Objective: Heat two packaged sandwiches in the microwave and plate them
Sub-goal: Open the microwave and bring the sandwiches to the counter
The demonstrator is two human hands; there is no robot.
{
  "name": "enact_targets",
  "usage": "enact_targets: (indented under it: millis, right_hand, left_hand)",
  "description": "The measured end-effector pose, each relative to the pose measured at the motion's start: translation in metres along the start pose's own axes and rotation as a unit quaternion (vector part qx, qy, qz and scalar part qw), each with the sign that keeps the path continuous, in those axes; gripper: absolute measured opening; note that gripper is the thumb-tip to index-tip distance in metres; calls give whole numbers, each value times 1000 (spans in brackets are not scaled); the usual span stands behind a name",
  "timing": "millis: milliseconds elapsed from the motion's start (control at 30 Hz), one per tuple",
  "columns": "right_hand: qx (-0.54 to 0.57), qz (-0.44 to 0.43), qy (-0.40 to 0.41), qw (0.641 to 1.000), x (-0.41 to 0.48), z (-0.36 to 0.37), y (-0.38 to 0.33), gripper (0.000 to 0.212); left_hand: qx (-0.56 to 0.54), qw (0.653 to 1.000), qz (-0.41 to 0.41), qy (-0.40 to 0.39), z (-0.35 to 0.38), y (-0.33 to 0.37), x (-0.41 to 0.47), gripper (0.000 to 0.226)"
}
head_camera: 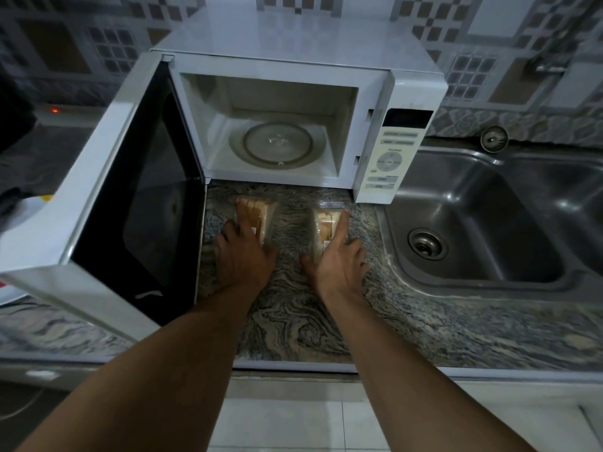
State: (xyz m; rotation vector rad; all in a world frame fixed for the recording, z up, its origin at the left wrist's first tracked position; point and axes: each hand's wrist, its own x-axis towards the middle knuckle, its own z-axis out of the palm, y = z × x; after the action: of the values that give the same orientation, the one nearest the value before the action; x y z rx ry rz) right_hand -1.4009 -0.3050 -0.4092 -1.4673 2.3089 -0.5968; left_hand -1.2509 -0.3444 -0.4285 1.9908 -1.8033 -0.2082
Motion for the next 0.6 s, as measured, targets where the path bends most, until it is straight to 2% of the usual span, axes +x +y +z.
enact_targets:
  millis: [233,367,500,600]
  right_hand:
    - [21,-26,-15,999,-3,-11,3,113]
    - [42,-42,-37,998,-3,-21,10,103]
    - [37,-74,-39,996,-4,-38,17,86]
    - [10,-107,-30,994,-9,-47,23,62]
  left_hand:
    - [32,999,-20,-12,-3,6,-3,106]
    - [63,998,1,1,-15,17,-10,97]
    - [105,985,120,71,-26,36,-25,62]
    - [-19,994,106,-33,-28,49,-35,36]
